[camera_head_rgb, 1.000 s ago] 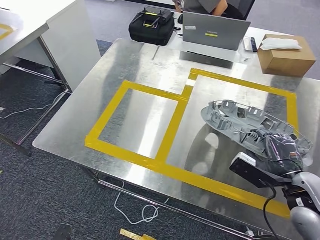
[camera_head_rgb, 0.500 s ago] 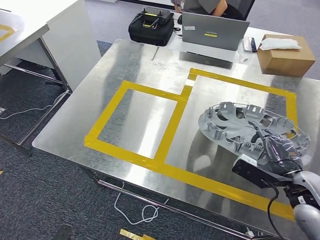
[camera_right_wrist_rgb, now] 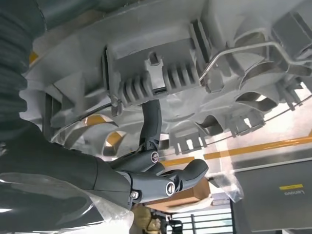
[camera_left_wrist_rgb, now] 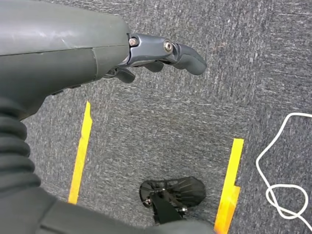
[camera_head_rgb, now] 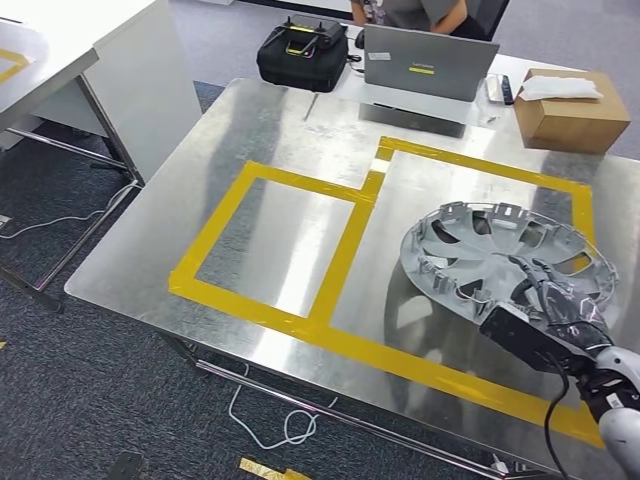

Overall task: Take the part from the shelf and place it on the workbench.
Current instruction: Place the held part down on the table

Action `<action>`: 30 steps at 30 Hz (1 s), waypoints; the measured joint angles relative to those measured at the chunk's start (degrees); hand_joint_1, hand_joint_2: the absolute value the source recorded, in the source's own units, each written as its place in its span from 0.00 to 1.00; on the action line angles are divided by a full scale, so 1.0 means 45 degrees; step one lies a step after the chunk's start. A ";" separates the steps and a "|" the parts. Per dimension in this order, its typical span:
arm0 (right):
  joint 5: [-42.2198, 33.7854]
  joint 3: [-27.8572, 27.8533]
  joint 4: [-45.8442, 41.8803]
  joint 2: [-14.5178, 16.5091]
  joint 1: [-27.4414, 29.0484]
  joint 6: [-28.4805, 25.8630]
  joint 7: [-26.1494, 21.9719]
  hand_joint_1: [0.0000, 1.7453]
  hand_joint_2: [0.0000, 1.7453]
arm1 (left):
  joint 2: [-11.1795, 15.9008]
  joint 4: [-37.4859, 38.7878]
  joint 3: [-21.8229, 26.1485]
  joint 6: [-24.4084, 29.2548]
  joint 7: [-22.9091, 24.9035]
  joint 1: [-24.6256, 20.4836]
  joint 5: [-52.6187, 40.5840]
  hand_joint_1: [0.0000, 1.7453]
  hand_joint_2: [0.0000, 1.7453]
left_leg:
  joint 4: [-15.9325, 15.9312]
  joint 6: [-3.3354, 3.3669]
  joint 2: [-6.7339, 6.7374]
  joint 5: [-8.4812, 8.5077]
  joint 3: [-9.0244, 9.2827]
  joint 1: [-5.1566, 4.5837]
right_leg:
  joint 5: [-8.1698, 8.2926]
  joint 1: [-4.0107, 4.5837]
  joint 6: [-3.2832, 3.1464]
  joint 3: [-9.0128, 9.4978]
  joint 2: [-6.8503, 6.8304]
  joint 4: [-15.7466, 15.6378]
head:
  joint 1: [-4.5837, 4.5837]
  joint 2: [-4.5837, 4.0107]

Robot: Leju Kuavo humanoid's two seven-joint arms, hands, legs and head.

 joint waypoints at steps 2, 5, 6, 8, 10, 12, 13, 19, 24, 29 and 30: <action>-0.0141 -0.0072 0.0051 -0.0013 0.0038 -0.0021 0.0047 0.00 1.00 | 0.0018 0.0029 0.0000 -0.0001 -0.0009 -0.0001 0.0007 0.00 0.00 | 0.0000 0.0000 0.0000 0.0000 0.0000 0.0000 | 0.0000 0.0000 0.0000 0.0000 0.0001 0.0000 | 0.0000 0.0000; -0.0507 -0.0166 0.0123 -0.0013 0.0087 -0.0049 0.0072 0.00 1.00 | 0.0036 0.0080 0.0000 -0.0009 -0.0039 -0.0005 0.0030 0.00 0.00 | 0.0000 0.0000 0.0000 0.0000 0.0001 0.0000 | 0.0000 0.0000 0.0000 -0.0001 0.0000 0.0000 | -0.0001 0.0000; -0.0728 -0.0202 0.0151 -0.0013 0.0097 -0.0045 0.0073 0.00 1.00 | 0.0040 0.0100 0.0000 -0.0027 -0.0050 -0.0007 0.0039 0.00 0.00 | 0.0000 0.0000 0.0000 0.0000 0.0001 0.0001 | 0.0000 0.0000 0.0000 -0.0001 0.0000 0.0000 | -0.0001 0.0000; -0.1283 -0.0262 0.0208 -0.0010 0.0097 -0.0024 0.0102 0.00 1.00 | 0.0044 0.0146 0.0000 -0.0081 -0.0073 -0.0024 0.0068 0.00 0.00 | 0.0000 0.0000 0.0000 0.0000 0.0001 0.0001 | 0.0000 0.0000 0.0000 -0.0001 0.0000 0.0000 | -0.0002 0.0000; -0.1715 -0.0297 0.0253 -0.0005 0.0094 -0.0001 0.0173 0.00 1.00 | 0.0047 0.0179 0.0000 -0.0141 -0.0095 -0.0053 0.0106 0.00 0.00 | 0.0000 0.0000 0.0000 0.0000 0.0001 0.0002 | 0.0000 0.0001 0.0000 -0.0001 0.0000 0.0001 | -0.0001 0.0000; -0.2281 -0.0344 0.0305 -0.0004 0.0104 0.0052 0.0334 0.00 1.00 | 0.0055 0.0209 0.0000 -0.0216 -0.0137 -0.0076 0.0136 0.00 0.00 | 0.0000 0.0000 0.0000 0.0000 0.0001 0.0002 | 0.0000 0.0001 0.0000 0.0000 0.0000 0.0000 | -0.0001 0.0000; -0.2713 -0.0384 0.0341 -0.0005 0.0114 0.0108 0.0433 0.00 1.00 | 0.0059 0.0237 0.0000 -0.0255 -0.0177 -0.0084 0.0146 0.00 0.00 | 0.0000 0.0000 0.0000 0.0001 0.0002 0.0001 | 0.0000 0.0001 0.0000 -0.0001 0.0001 0.0000 | -0.0001 0.0000; -0.3142 -0.0633 0.0679 -0.0364 0.0350 0.0276 0.0600 0.00 1.00 | 0.0131 0.0744 0.0000 -0.0291 -0.0554 -0.0215 0.0245 0.00 0.00 | 0.0000 0.0002 0.0000 -0.0001 0.0002 0.0000 | 0.0000 0.0000 0.0001 0.0004 -0.0003 -0.0001 | 0.0000 0.0000; -0.2743 -0.0629 0.0859 -0.0616 0.0426 0.0278 0.0570 0.00 1.00 | 0.0174 0.1106 0.0000 -0.0225 -0.0684 -0.0314 0.0259 0.00 0.00 | 0.0000 0.0002 0.0002 -0.0001 0.0003 -0.0001 | 0.0000 0.0000 0.0001 0.0004 0.0003 -0.0001 | -0.0001 0.0000; -0.2629 -0.0487 0.0879 -0.0704 0.0299 0.0542 0.0498 0.00 1.00 | 0.0172 0.1164 -0.0002 -0.0264 -0.0685 -0.0400 0.0270 0.00 0.00 | 0.0000 0.0004 0.0001 0.0001 0.0005 0.0000 | 0.0001 0.0000 0.0001 0.0005 -0.0002 -0.0001 | -0.0001 0.0000; -0.2466 -0.0438 0.0879 -0.0774 0.0288 0.0594 0.0486 0.00 1.00 | 0.0174 0.1164 -0.0004 -0.0284 -0.0685 -0.0420 0.0272 0.00 0.00 | 0.0000 0.0005 0.0000 0.0002 0.0005 0.0000 | 0.0001 0.0000 0.0001 0.0006 -0.0004 -0.0001 | -0.0001 0.0000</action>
